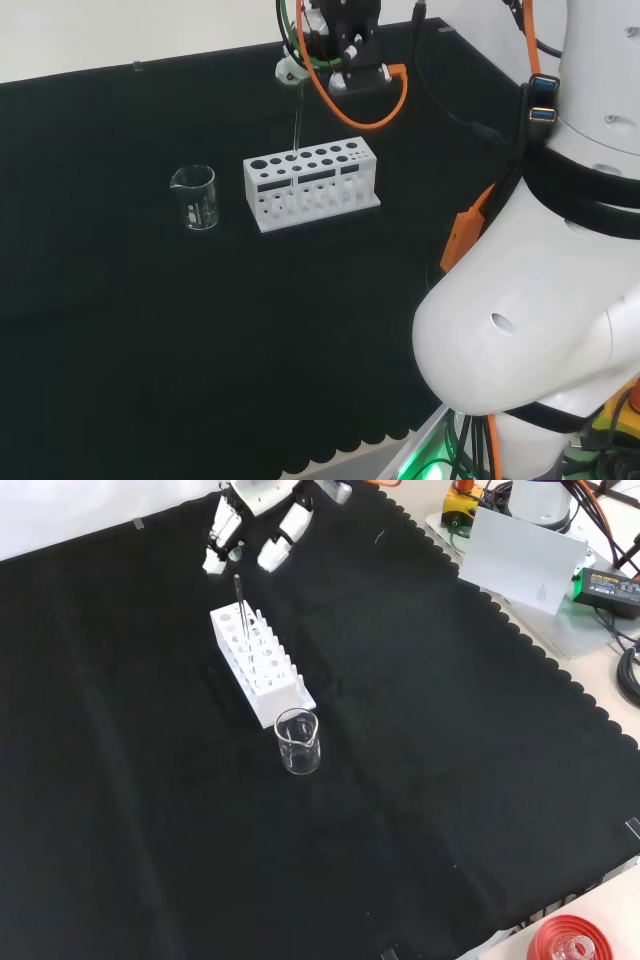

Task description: Take the glass rod from the white test tube rack.

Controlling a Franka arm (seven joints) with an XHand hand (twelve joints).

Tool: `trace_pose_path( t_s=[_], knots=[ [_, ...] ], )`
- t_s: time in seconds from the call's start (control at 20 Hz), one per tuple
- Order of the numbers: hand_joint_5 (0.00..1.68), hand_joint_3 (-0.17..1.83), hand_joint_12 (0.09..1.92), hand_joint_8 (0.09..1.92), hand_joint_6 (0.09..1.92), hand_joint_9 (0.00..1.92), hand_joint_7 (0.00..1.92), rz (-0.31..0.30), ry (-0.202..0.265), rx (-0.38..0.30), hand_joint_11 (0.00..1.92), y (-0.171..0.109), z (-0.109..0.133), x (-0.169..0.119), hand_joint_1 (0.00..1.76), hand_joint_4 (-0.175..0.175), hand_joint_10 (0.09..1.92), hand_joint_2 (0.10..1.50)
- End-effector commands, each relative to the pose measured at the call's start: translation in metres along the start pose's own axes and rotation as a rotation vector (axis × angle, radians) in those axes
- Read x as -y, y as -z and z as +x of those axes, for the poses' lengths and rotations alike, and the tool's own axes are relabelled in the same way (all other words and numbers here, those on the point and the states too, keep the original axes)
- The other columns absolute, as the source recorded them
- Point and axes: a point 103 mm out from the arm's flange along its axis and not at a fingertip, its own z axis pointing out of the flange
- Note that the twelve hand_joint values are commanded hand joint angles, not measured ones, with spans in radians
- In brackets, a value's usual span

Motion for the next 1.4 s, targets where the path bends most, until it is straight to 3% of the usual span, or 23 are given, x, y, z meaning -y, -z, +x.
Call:
trace_pose_path(
  t_s=[0.05,0.4,0.6,0.7,1.15,1.25,1.4],
  knots=[
    [0.42,-0.17,1.29,0.78,0.09,0.75,0.41,0.019,0.03,-0.007,0.77,-0.01,0.003,-0.002,0.49,-0.099,0.72,1.3],
    [0.51,-0.17,1.27,0.77,0.12,0.79,0.45,0.033,0.084,-0.015,0.79,-0.026,0.002,-0.009,0.5,-0.117,0.69,1.29],
    [0.47,-0.17,1.24,0.76,0.61,0.84,0.48,0.032,0.118,-0.033,0.83,-0.031,-0.003,-0.016,0.54,-0.131,0.65,1.27],
    [0.45,-0.17,1.24,0.76,0.74,0.85,0.48,0.034,0.134,-0.033,0.84,-0.032,-0.005,-0.02,0.56,-0.132,0.65,1.26],
    [0.46,-0.17,1.23,0.77,0.86,0.87,0.49,0.06,0.174,-0.053,0.87,-0.034,-0.012,-0.043,0.62,-0.131,0.65,1.26],
    [0.5,-0.17,1.23,0.77,0.88,0.88,0.5,0.049,0.174,-0.041,0.88,-0.033,-0.012,-0.046,0.71,-0.133,0.65,1.25],
    [0.64,-0.17,1.14,0.77,0.93,1.0,0.59,-0.01,0.178,-0.034,1.03,-0.031,-0.011,-0.048,1.0,-0.157,0.6,1.2]
  ],
)
